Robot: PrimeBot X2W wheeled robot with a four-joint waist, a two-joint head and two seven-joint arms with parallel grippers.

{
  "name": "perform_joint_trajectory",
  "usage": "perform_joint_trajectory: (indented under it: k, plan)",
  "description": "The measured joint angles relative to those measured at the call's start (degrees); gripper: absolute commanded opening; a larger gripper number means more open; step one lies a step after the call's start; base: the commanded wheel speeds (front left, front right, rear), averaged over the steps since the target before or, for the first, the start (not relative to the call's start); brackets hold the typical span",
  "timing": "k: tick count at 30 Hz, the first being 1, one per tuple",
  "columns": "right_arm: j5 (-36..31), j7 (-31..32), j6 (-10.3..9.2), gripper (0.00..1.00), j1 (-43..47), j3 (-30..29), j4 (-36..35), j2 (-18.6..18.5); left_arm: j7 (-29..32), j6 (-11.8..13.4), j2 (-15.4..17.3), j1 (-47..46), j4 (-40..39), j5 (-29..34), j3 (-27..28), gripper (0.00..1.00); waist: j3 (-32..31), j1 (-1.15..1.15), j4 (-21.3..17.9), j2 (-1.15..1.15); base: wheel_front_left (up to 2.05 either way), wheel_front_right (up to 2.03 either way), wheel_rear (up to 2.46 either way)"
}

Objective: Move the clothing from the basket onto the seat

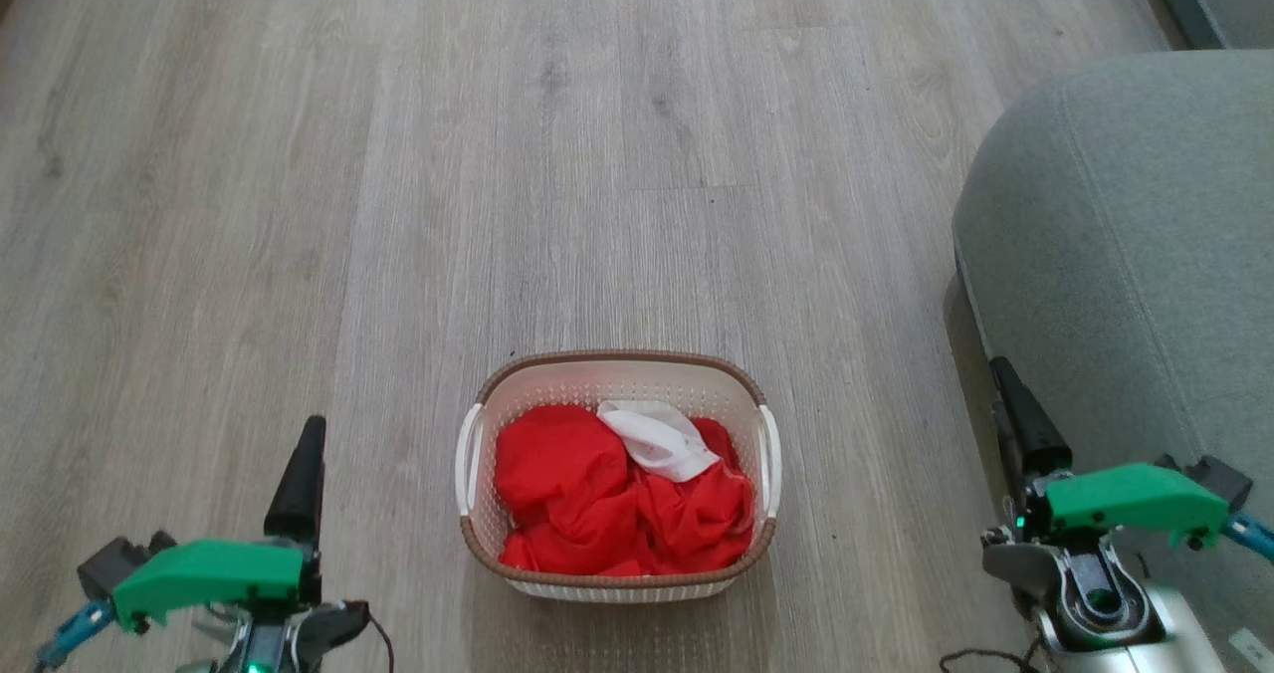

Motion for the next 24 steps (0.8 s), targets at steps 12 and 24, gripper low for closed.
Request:
perform_joint_trajectory:
  k: [12, 24]
  plan:
    - [-9.3, -2.0, 0.0, 1.0, -3.0, 2.2, 1.5, -0.5, -1.9, 0.0, 0.0, -2.0, 0.1, 10.6, -0.1, 1.0, 0.5, 0.0, 0.0, 0.0, 0.0, 0.0, 0.0]
    - [-19.2, -4.1, 0.0, 1.0, -5.9, 5.1, 3.8, -1.2, -3.9, 0.0, 0.4, -4.1, 0.9, 22.4, -0.6, 1.0, 0.7, 0.0, -0.1, 0.0, 0.0, 0.0, 0.0]
